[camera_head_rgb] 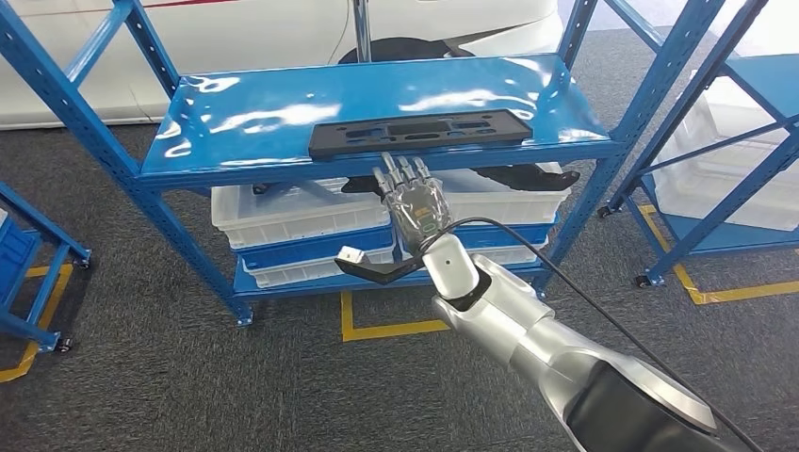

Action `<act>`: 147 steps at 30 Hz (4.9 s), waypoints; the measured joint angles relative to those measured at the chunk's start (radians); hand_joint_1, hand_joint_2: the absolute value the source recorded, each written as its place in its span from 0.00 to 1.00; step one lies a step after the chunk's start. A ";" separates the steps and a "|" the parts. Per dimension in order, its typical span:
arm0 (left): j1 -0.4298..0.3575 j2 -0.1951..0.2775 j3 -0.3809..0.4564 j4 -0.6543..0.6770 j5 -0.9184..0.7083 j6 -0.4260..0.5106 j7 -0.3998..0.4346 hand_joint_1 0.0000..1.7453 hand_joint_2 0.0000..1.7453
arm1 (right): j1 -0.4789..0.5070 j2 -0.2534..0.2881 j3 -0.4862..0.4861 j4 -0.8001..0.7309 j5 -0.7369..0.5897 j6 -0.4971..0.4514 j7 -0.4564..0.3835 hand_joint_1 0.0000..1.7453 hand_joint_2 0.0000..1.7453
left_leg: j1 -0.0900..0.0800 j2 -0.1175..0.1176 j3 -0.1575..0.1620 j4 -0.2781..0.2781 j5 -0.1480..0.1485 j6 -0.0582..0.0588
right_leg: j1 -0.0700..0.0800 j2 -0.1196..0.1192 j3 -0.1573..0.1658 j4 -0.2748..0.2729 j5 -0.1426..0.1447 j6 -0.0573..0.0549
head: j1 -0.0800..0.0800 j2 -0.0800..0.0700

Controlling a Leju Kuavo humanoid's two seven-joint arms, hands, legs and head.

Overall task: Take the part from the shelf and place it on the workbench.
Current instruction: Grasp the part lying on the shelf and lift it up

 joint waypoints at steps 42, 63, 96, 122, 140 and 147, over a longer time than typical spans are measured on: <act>0.000 0.005 0.000 0.009 -0.006 -0.019 -0.037 0.00 0.00 | -0.024 0.010 0.006 0.004 -0.070 0.027 -0.044 0.00 1.00 | 0.008 0.009 0.008 -0.012 0.009 0.015 | -0.002 -0.017 -0.020 0.039 -0.022 0.015 | 0.002 0.000; 0.008 0.010 -0.002 0.011 -0.012 -0.019 -0.040 0.00 0.00 | -0.028 0.022 0.008 0.012 -0.075 0.035 -0.046 0.00 1.00 | 0.020 0.026 -0.187 0.320 -0.100 -0.033 | -0.012 -0.044 -0.038 0.027 0.004 -0.011 | -0.001 0.000; 0.007 0.009 -0.018 0.014 -0.011 -0.021 -0.041 0.00 0.00 | -0.007 0.111 0.086 -0.001 -0.068 0.057 -0.144 0.00 1.00 | 0.007 0.014 -0.159 0.159 0.031 -0.023 | -0.002 -0.049 -0.013 0.030 -0.017 -0.014 | -0.002 0.000; 0.003 0.007 -0.018 0.014 -0.012 -0.019 -0.041 0.00 0.00 | -0.034 0.128 0.111 -0.009 -0.089 0.074 -0.149 0.00 1.00 | 0.011 0.011 -0.186 0.299 -0.100 -0.036 | -0.005 -0.054 -0.034 0.015 0.010 -0.019 | -0.003 0.000; 0.002 0.006 -0.021 0.015 -0.013 -0.021 -0.041 0.00 0.00 | -0.029 0.130 0.126 -0.014 -0.110 0.079 -0.158 0.00 1.00 | -0.003 0.007 -0.048 0.026 0.025 0.022 | -0.002 -0.052 -0.173 0.295 -0.087 0.011 | 0.001 0.000; 0.001 0.004 -0.023 0.015 -0.012 -0.024 -0.041 0.00 0.00 | -0.036 0.129 0.126 -0.014 -0.124 0.089 -0.163 0.00 1.00 | -0.006 0.007 -0.030 0.027 -0.004 0.000 | 0.014 -0.058 -0.055 0.014 0.031 -0.021 | 0.001 0.000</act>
